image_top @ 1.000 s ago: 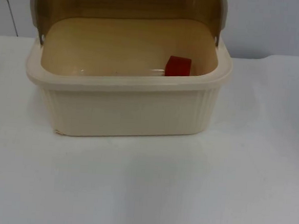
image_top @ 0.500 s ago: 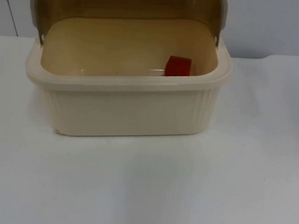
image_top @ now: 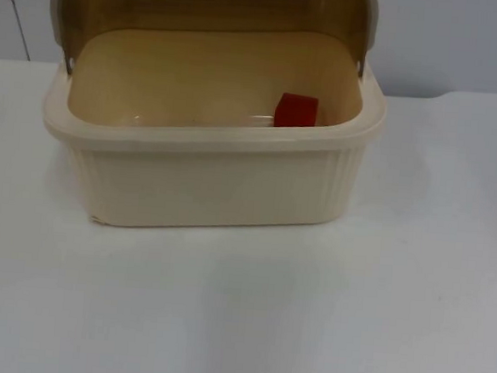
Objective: Open the box lid with the left hand, place the block into the box with the right hand, then close the box lid with the left hand.
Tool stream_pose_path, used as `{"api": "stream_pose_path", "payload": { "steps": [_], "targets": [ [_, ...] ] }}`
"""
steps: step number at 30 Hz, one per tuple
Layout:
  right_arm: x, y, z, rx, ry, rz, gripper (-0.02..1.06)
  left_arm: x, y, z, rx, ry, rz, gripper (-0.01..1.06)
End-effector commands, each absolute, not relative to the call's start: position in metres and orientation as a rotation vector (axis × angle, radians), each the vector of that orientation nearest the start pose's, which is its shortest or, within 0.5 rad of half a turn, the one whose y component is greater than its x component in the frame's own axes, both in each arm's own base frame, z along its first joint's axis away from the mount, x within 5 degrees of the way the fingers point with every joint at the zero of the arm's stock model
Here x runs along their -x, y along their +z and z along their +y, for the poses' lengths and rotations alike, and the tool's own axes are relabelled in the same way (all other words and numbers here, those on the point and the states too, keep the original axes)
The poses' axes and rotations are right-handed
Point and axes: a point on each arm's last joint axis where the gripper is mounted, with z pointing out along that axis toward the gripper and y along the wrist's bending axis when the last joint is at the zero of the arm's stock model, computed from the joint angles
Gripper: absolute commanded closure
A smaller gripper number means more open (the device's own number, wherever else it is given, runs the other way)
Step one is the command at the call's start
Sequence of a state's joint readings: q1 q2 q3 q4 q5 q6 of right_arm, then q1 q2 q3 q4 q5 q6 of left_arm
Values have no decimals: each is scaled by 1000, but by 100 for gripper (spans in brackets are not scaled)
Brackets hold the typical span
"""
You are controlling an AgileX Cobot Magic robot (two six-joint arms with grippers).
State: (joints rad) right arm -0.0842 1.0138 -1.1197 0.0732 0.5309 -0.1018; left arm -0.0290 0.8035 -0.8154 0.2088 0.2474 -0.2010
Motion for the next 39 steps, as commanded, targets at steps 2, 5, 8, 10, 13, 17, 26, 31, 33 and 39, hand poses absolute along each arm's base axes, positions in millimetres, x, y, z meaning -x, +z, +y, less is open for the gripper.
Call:
{"api": "stream_pose_path", "payload": {
  "steps": [2, 5, 8, 10, 13, 17, 26, 31, 33, 39],
  "targets": [
    [-211, 419, -9, 19, -65, 1929, -1, -168, 386, -1, 12, 12, 1712, 0],
    [-211, 419, -6, 46, -56, 1920, -1, -168, 386, -1, 12, 12, 1712, 0],
    [-211, 419, -6, 45, -57, 1920, -1, -168, 386, -1, 43, -10, 1713, 0],
    [-211, 419, -6, 45, -57, 1920, -1, -168, 386, -1, 95, -56, 1718, 0],
    [-211, 419, -6, 45, -57, 1920, -1, -167, 384, -1, 160, -110, 1730, 0],
    [-211, 420, -6, 45, -59, 1918, -1, -167, 383, -1, 164, -106, 1744, 0],
    [-211, 420, -6, 46, -62, 1912, -1, -169, 387, -1, 133, -84, 1696, 0],
    [-211, 420, -6, 46, -62, 1912, -1, -180, 375, 0, 151, -66, 1821, 0],
    [-211, 420, -6, 46, -62, 1912, -1, -189, 365, -2, 40, 18, 1899, 0],
    [-211, 420, -6, 46, -62, 1912, -1, -220, 348, -28, -315, 103, 1952, 0]
  ]
}}
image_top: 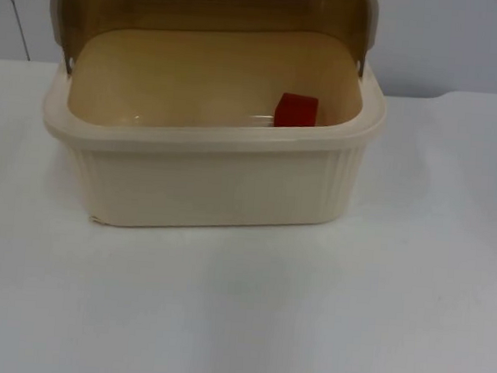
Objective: Open the box lid with the left hand, place the block into the box with the right hand, then close the box lid with the left hand.
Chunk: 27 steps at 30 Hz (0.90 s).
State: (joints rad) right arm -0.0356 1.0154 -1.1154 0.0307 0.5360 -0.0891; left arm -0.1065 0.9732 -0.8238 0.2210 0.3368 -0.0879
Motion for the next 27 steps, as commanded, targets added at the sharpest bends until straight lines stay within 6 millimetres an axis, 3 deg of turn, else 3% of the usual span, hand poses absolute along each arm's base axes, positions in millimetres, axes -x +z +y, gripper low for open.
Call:
{"api": "stream_pose_path", "payload": {
  "steps": [1, 8, 11, 12, 16, 19, 27],
  "targets": [
    [-211, 420, -6, 46, -62, 1912, -1, -220, 348, -28, -315, 103, 1952, 0],
    [-211, 420, -6, 46, -62, 1912, -1, -278, 355, -76, -586, 119, 1915, 0],
    [-211, 420, -6, 46, -62, 1914, -1, -309, 361, -101, -892, 314, 1818, 0],
    [-211, 420, -6, 46, -62, 1914, -1, -309, 361, -101, -892, 314, 1818, 0],
    [-210, 419, -6, 47, -61, 1929, -1, -330, 363, -123, -1237, 604, 1602, 0],
    [-210, 419, -6, 47, -61, 1929, -1, -338, 361, -133, -1333, 692, 1465, 0],
    [-210, 418, -6, 46, -59, 1931, -1, -351, 358, -166, -1349, 559, 1106, 0]
  ]
}}
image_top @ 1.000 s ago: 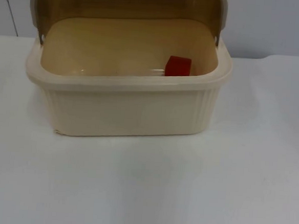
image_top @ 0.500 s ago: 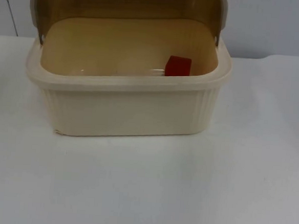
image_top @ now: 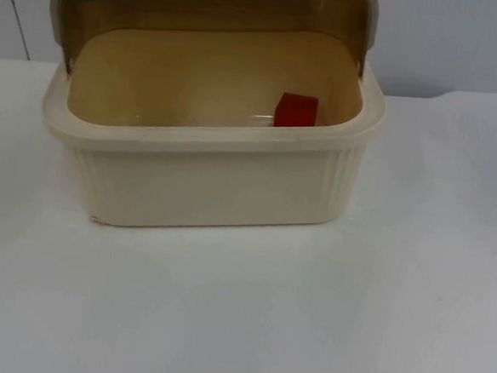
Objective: Open the box lid with the left hand, place the block into the box with the right hand, then close the box lid with the left hand.
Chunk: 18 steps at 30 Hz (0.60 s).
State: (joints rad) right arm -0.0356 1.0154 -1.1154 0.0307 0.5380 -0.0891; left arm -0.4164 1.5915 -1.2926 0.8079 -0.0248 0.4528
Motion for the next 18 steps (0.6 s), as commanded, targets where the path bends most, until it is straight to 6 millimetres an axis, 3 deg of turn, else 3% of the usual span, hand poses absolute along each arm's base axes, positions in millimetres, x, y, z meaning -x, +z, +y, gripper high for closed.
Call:
{"api": "stream_pose_path", "payload": {
  "steps": [1, 5, 12, 14, 16, 17, 18],
  "targets": [
    [-210, 418, -6, 46, -59, 1931, -1, -351, 358, -166, -1349, 559, 1106, 0],
    [-210, 418, -6, 47, -61, 1931, -1, -362, 339, -172, -1372, 523, 1119, 0],
    [-210, 419, -6, 47, -62, 1929, -1, -375, 332, -168, -1280, 428, 1207, 2],
    [-210, 419, -6, 47, -62, 1929, -1, -377, 333, -165, -1254, 408, 1231, 11],
    [-210, 418, -6, 46, -60, 1931, -1, -378, 333, -164, -1201, 354, 1273, 29],
    [-210, 418, -6, 46, -60, 1931, -1, -378, 333, -164, -1201, 354, 1273, 29],
    [-210, 418, -6, 46, -60, 1931, -1, -380, 333, -160, -1164, 321, 1288, 41]
  ]
}}
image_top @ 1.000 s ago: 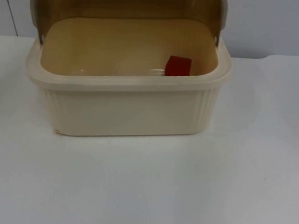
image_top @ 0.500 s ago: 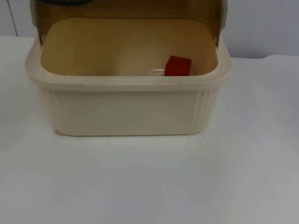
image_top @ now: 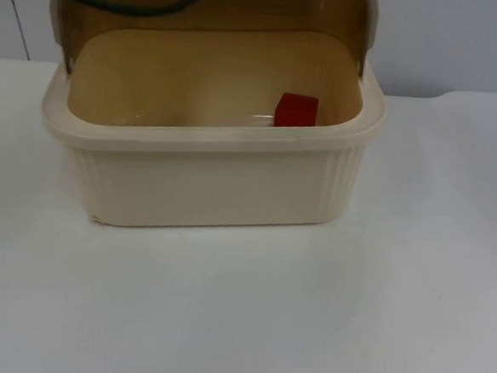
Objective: Open the box lid with the left hand, place the block into the box with the right hand, then close the box lid with the left hand.
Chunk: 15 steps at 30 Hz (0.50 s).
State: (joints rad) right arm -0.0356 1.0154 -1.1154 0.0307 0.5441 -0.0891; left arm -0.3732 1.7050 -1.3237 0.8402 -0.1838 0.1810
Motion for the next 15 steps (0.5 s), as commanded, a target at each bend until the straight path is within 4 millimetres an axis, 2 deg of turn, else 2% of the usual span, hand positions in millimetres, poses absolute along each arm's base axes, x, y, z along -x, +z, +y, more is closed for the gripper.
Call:
{"api": "stream_pose_path", "payload": {
  "steps": [1, 3, 4, 5, 6, 10, 12, 15],
  "targets": [
    [-210, 418, -6, 46, -60, 1931, -1, -380, 335, -159, -1136, 292, 1291, 53],
    [-210, 418, -6, 46, -59, 1933, -1, -381, 336, -158, -1111, 264, 1293, 85],
    [-210, 418, -6, 46, -59, 1933, -1, -381, 336, -158, -1111, 264, 1293, 85],
    [-210, 418, -6, 46, -59, 1936, -1, -381, 336, -156, -1105, 264, 1293, 100],
    [-210, 418, -6, 46, -59, 1936, -1, -382, 336, -156, -1094, 258, 1298, 105],
    [-210, 418, -6, 46, -59, 1936, -1, -384, 338, -151, -998, 204, 1349, 105],
    [-210, 418, -6, 46, -59, 1936, -1, -386, 339, -148, -870, 122, 1419, 105],
    [-210, 418, -6, 46, -59, 1936, -1, -386, 340, -147, -825, 90, 1427, 105]
  ]
}}
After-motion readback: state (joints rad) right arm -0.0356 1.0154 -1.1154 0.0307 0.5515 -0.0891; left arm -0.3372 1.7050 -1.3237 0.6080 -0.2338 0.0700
